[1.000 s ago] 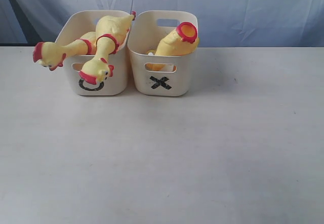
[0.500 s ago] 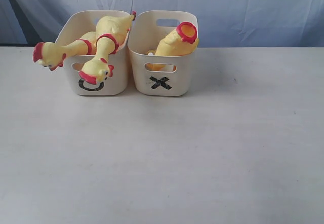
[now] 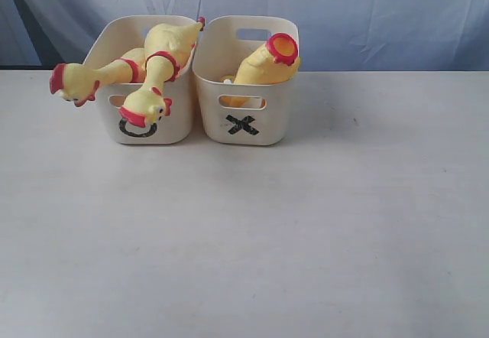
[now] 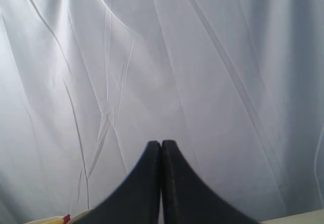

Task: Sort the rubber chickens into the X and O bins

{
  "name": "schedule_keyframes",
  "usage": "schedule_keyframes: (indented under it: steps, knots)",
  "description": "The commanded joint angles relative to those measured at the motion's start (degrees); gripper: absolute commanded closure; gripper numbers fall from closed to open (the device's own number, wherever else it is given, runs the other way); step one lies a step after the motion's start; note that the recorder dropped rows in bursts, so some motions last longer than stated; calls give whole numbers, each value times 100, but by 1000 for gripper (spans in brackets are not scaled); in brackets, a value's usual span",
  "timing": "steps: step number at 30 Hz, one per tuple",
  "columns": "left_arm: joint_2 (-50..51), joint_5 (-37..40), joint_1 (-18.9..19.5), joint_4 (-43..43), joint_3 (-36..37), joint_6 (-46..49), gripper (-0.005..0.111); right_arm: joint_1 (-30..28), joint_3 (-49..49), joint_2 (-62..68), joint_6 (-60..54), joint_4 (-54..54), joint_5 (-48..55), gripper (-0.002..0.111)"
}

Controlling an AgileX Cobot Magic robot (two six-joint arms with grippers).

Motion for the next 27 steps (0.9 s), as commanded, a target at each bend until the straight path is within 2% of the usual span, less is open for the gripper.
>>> schedule_keyframes:
  steps: [1, 11, 17, 24, 27]
  knots:
    - [-44, 13, -6, -8, 35, -5, 107, -42, 27, -29, -14, -13, -21, 109]
    - [-44, 13, -6, -8, 35, -5, 107, -42, 65, -128, -14, -13, -76, 109]
    - [-44, 13, -237, 12, 35, -5, 107, -56, 806, -128, -14, -13, -1198, 109]
    - [-84, 2, -235, 27, 47, -5, 107, -56, 1300, -128, -14, -13, -1037, 109]
    - [-428, 26, -235, 120, 57, -5, 107, -56, 1496, -128, -14, -13, -1049, 109]
